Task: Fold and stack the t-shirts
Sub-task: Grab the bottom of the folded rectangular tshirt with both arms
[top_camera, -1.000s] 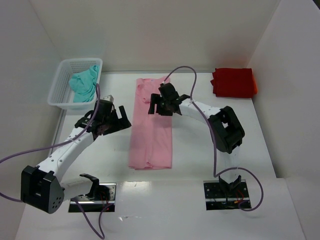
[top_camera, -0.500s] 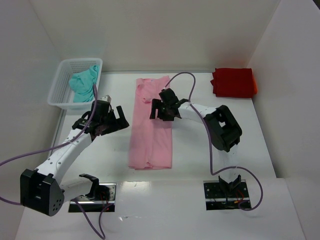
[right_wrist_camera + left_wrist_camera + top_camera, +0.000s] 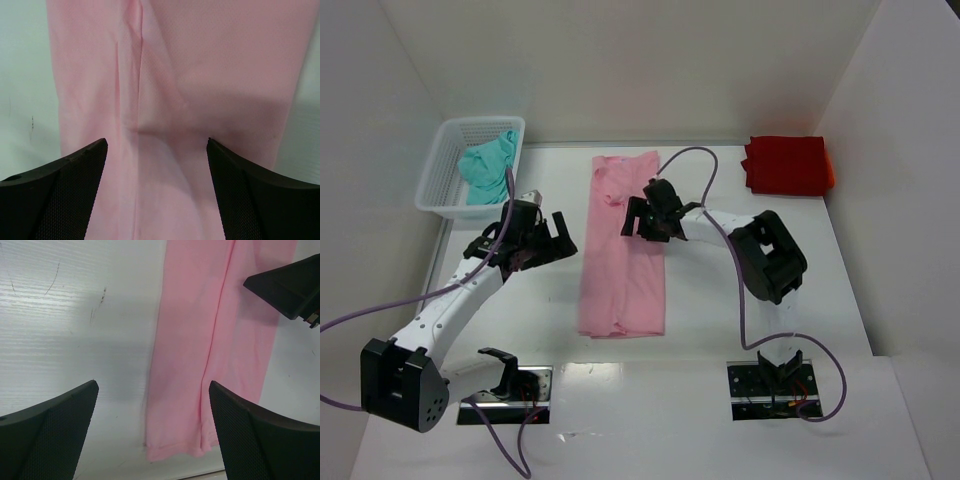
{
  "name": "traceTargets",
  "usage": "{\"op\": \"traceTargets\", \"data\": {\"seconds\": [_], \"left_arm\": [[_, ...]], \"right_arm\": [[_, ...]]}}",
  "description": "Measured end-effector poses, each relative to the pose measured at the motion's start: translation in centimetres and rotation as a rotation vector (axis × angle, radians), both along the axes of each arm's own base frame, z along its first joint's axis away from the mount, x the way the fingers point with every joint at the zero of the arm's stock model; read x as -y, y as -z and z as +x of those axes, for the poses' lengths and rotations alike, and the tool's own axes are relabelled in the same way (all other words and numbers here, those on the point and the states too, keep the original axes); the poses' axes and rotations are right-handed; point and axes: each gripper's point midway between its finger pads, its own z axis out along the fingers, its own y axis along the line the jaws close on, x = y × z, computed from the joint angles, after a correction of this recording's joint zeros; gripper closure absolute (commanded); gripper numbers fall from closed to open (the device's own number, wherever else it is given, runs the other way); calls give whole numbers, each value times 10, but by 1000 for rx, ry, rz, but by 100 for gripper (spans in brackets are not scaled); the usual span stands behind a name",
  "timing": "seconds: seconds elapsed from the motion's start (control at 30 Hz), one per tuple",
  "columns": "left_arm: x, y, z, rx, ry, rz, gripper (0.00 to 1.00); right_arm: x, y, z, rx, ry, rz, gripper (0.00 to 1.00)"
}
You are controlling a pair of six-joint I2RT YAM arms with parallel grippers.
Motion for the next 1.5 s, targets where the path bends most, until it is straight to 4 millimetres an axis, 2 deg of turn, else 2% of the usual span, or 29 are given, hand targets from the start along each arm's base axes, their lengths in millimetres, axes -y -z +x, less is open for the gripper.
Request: {"op": "traceTargets", "data": {"seconds": [0.37, 0.7, 1.07, 1.5], "left_arm": [[0, 9, 1, -33, 4, -4, 1], [2, 18, 2, -63, 8, -1, 1], [7, 23, 8, -71, 25, -15, 1], [21, 37, 20, -111, 85, -41, 1]], "right_arm": [[51, 0, 15, 4, 130, -1, 13], [83, 1, 7, 2, 201, -29, 13], [101, 3, -15, -18, 271, -37, 14], [96, 1, -16, -49, 267, 13, 17]]}}
